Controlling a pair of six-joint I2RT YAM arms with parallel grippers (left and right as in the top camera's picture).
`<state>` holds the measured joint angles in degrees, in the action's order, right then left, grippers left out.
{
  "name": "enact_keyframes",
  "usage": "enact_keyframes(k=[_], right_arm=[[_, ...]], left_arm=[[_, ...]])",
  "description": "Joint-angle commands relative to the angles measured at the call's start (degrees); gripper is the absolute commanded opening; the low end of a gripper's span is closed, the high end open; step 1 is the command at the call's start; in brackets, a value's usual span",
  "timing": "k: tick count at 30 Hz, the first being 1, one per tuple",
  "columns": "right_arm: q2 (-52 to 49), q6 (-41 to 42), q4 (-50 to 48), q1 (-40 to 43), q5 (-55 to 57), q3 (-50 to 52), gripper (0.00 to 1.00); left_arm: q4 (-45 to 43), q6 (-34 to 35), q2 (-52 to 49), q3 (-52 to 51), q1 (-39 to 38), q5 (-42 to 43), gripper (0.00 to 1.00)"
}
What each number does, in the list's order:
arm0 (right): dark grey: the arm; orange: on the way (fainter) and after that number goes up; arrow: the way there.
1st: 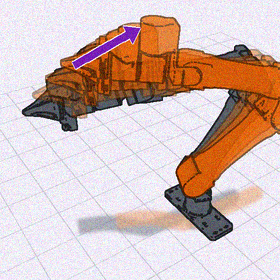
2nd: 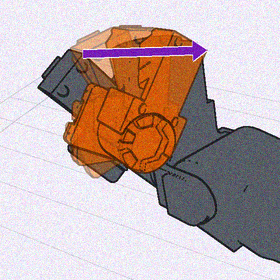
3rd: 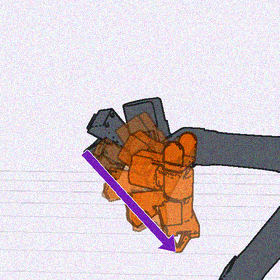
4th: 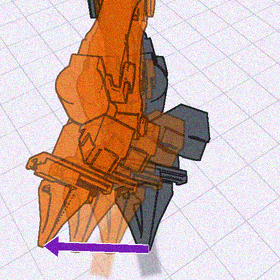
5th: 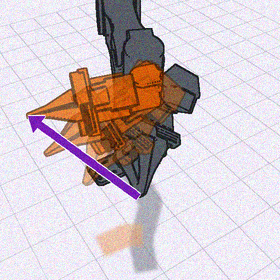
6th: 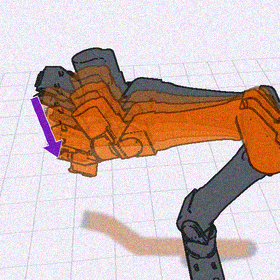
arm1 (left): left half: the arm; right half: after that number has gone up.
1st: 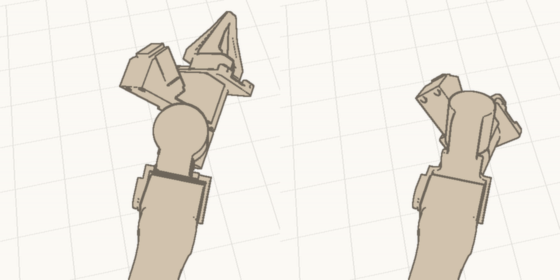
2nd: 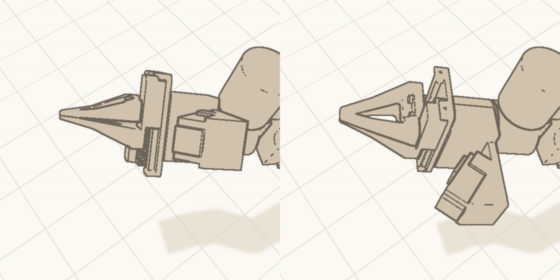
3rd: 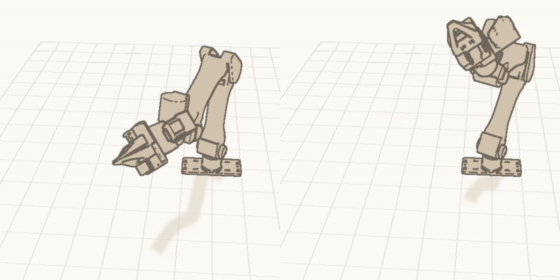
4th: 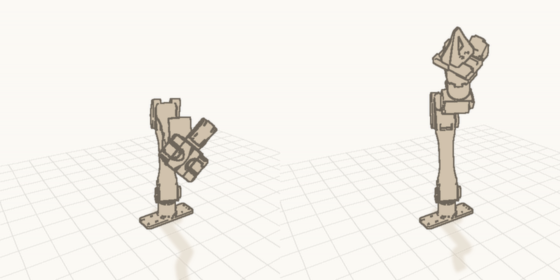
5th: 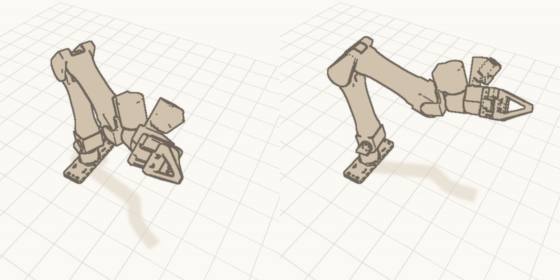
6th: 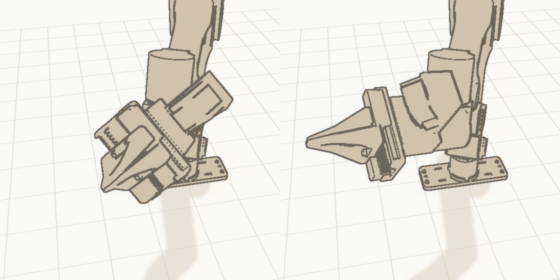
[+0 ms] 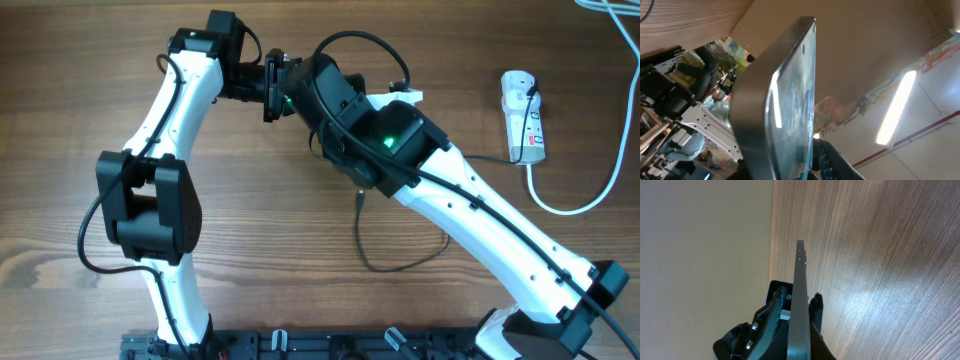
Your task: Plug charger to phone and switch on socket
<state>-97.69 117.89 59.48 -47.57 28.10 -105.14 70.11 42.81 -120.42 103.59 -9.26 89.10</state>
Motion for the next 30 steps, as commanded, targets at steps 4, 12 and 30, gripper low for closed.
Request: enact_keyframes(k=[4,12,30], right_arm=[[-0.4,0.8,-0.1,0.0,1.9,-0.9,0.05],[-0.4,0.7,0.2,0.0,2.1,-0.9,0.05],[-0.4,0.6,0.7,0.0,2.1,-0.9,0.17]], left_arm=[[0.0,0.1,1.9,1.1,0.0,1.2,0.39],[0.0,0.1,1.9,1.1,0.0,1.2,0.34],[0.0,0.1,1.9,1.1,0.0,1.2,0.11]])
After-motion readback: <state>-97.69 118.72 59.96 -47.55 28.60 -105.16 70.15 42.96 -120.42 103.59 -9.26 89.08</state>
